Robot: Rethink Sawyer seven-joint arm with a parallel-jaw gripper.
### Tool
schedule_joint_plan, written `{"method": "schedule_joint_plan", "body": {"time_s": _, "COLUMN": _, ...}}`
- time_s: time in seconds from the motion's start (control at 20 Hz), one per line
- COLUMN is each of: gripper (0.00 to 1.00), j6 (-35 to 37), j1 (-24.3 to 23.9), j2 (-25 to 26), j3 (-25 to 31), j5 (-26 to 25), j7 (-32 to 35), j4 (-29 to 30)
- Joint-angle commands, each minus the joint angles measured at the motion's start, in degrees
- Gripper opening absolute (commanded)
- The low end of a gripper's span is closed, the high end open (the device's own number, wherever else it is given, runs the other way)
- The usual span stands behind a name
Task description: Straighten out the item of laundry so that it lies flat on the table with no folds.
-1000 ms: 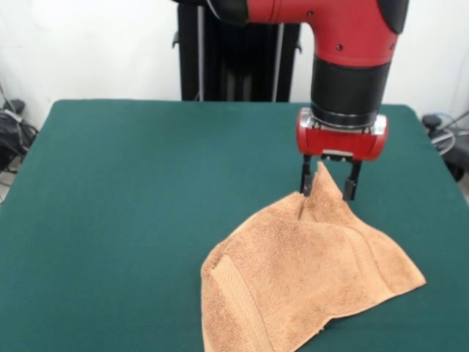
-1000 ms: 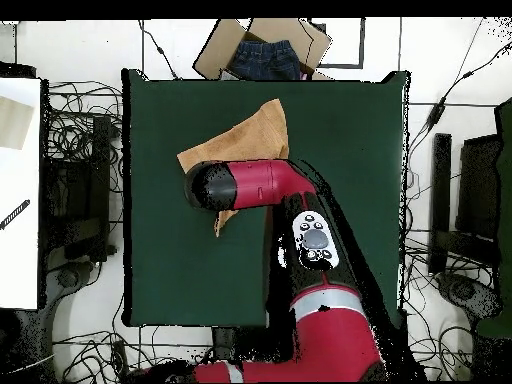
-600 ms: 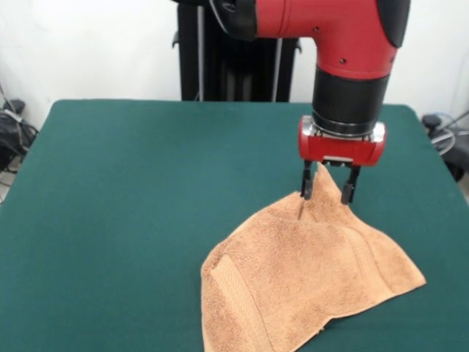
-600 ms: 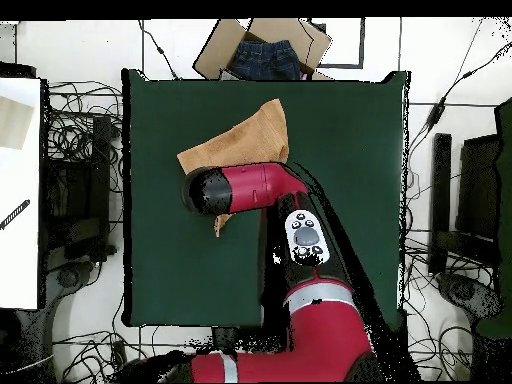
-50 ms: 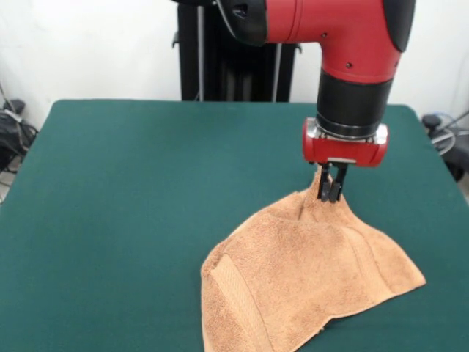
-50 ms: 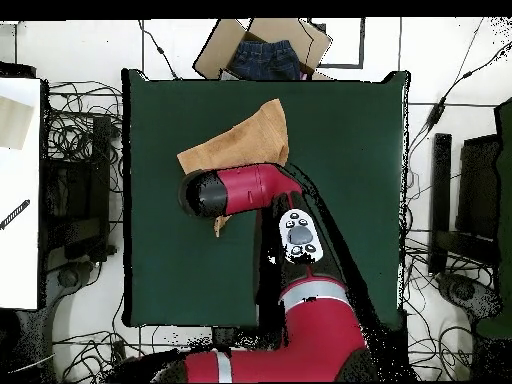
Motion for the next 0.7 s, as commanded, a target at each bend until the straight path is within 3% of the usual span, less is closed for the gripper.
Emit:
{"method": "schedule_joint_plan", "body": {"time_s": 0.05, "gripper": 0.00, "j6": -3.21, "j1": 0.46, "j2": 0.55, "j3": 1.09, "j5": -2.53, "j7": 1.61, "j4": 3.27}}
{"method": "schedule_joint_plan", "body": {"time_s": 0.7, "gripper": 0.00, "j6": -2.94, "j1": -1.66, "j2": 0.28, "j3": 2.95, "j5": -0.86, "j7": 1.01, "j4": 5.70}}
